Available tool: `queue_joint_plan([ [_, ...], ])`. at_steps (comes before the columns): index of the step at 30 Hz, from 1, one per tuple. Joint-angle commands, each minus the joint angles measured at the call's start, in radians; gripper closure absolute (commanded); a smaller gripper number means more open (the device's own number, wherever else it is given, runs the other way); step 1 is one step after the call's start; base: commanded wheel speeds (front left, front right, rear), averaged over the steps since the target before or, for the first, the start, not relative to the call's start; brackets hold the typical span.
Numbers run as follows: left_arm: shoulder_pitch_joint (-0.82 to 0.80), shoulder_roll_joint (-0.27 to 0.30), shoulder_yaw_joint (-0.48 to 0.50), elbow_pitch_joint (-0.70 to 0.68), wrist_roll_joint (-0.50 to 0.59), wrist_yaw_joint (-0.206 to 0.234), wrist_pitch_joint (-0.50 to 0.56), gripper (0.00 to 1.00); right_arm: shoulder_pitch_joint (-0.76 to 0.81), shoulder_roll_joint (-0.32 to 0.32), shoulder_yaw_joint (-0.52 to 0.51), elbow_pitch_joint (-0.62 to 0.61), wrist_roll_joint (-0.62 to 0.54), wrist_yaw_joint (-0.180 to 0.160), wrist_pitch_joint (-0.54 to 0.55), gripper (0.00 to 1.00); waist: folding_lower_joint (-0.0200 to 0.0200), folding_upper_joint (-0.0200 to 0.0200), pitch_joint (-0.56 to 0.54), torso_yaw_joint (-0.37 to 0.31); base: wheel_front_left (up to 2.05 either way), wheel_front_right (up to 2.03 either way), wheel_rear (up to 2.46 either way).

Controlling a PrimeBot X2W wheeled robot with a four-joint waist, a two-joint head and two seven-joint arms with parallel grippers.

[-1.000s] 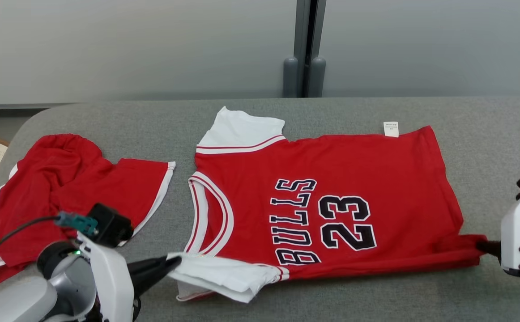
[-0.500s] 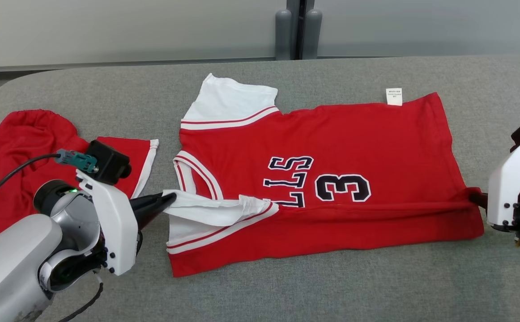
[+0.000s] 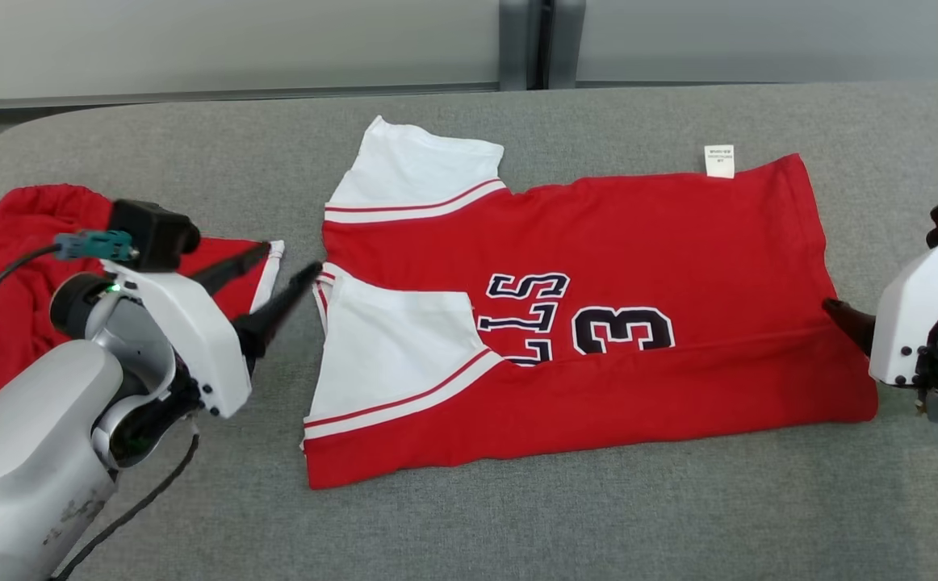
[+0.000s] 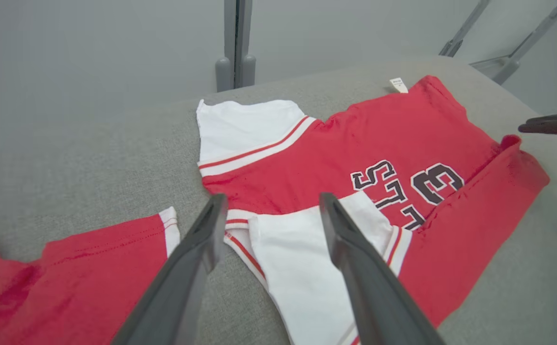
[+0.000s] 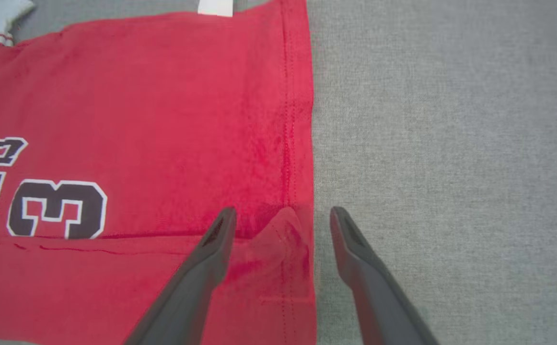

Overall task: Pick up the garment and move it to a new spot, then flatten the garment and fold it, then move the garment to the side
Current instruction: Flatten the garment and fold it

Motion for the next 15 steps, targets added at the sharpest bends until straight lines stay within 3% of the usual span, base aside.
queue_joint_plan([
  [1, 0.013, -0.015, 0.032, 0.020, -0.003, 0.018, -0.068, 0.00, 0.013, 0.003, -0.004, -0.003, 0.013, -0.001, -0.058, 0.00, 0.0000, 0.0000, -0.018, 0.006, 0.00, 0.00, 0.00],
  [5, 0.049, -0.052, 0.103, 0.050, -0.019, 0.048, -0.237, 0.00, 0.047, 0.012, 0.009, -0.036, 0.064, -0.001, -0.223, 0.00, 0.0000, 0.0000, -0.052, 0.018, 0.00, 0.00, 0.00],
  [7, 0.088, -0.081, 0.164, 0.049, -0.029, 0.065, -0.358, 0.00, 0.089, -0.013, 0.046, -0.084, 0.101, -0.001, -0.402, 0.00, 0.0000, 0.0000, -0.080, 0.026, 0.00, 0.00, 0.00],
  [8, 0.109, -0.092, 0.186, 0.043, -0.033, 0.070, -0.377, 0.00, 0.106, -0.024, 0.063, -0.100, 0.106, 0.000, -0.468, 0.00, 0.0000, 0.0000, -0.087, 0.027, 0.00, 0.00, 0.00],
  [9, 0.109, -0.092, 0.186, 0.043, -0.033, 0.070, -0.377, 0.00, 0.106, -0.024, 0.063, -0.100, 0.106, 0.000, -0.468, 0.00, 0.0000, 0.0000, -0.087, 0.027, 0.00, 0.00, 0.00],
  [12, 0.169, -0.113, 0.253, 0.014, 0.009, 0.089, -0.398, 0.00, 0.152, -0.055, 0.101, -0.127, 0.098, 0.000, -0.662, 0.00, 0.0000, 0.0000, -0.106, 0.031, 0.00, 0.00, 0.00],
  [15, 0.257, -0.172, 0.387, -0.044, 0.084, 0.105, -0.399, 0.00, 0.191, -0.070, 0.116, -0.142, 0.069, -0.001, -0.849, 0.00, 0.0000, 0.0000, -0.121, 0.036, 0.00, 0.00, 0.00],
])
